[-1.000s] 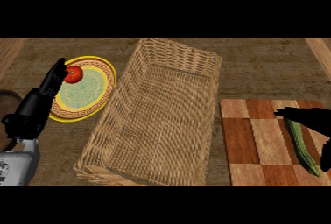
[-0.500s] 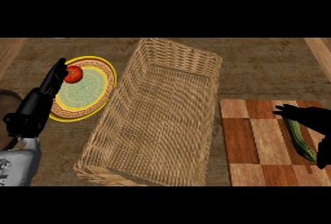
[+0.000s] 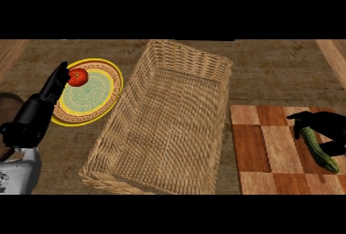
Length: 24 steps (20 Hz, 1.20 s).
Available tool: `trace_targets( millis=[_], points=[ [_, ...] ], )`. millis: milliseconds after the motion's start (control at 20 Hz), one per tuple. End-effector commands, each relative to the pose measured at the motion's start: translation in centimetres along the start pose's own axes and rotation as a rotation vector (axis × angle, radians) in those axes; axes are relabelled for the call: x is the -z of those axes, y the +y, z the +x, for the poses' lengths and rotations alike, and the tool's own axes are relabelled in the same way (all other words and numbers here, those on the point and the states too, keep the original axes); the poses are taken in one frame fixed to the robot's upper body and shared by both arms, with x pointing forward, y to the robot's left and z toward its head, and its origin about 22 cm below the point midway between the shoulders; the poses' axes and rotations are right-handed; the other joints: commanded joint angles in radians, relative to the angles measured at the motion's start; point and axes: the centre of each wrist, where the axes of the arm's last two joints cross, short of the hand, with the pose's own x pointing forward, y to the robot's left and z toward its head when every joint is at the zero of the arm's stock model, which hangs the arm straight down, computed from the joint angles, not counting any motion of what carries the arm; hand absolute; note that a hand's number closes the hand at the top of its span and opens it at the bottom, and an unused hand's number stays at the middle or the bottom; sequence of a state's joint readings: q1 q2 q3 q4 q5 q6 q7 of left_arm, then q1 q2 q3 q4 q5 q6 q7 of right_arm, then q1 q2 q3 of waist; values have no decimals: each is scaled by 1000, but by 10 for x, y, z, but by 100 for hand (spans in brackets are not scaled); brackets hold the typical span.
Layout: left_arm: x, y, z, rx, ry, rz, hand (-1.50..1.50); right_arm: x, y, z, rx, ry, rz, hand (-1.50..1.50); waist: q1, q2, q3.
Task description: Pick the squash from the cutting board and place it in the basket
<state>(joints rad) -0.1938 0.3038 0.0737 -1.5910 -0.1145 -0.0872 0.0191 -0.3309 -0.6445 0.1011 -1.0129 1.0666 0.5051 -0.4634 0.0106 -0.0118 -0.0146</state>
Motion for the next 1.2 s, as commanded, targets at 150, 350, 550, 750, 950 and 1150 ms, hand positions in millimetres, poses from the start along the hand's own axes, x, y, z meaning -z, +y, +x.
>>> trace_targets(
  millis=[150, 350, 550, 750, 950, 1150],
  points=[
    [-1, -5, -7, -4, 6, 4, 0, 20, 33, 4, -32, -43, -1, 150, -4, 14, 15],
    [-11, 2, -9, -1, 30, 33, 0, 12, 48, 19, 101, 264, -164, 150, -31, 2, 14],
    [-9, -1, -14, -4, 30, 23, 0, 9, 37, 42, 160, 409, -359, 150, -43, 3, 12],
    [-12, 4, -20, 15, 28, 50, 0, -31, 29, 36, 136, 500, -525, 150, -43, 5, 13],
    [-12, 29, -10, 2, 21, 34, 0, -39, 7, 67, 268, 423, -797, 150, -35, 1, 13],
    [-11, 11, -11, 2, 24, 28, 0, -59, -42, 102, 455, 159, -1060, 150, -46, -9, 13]
  ],
)
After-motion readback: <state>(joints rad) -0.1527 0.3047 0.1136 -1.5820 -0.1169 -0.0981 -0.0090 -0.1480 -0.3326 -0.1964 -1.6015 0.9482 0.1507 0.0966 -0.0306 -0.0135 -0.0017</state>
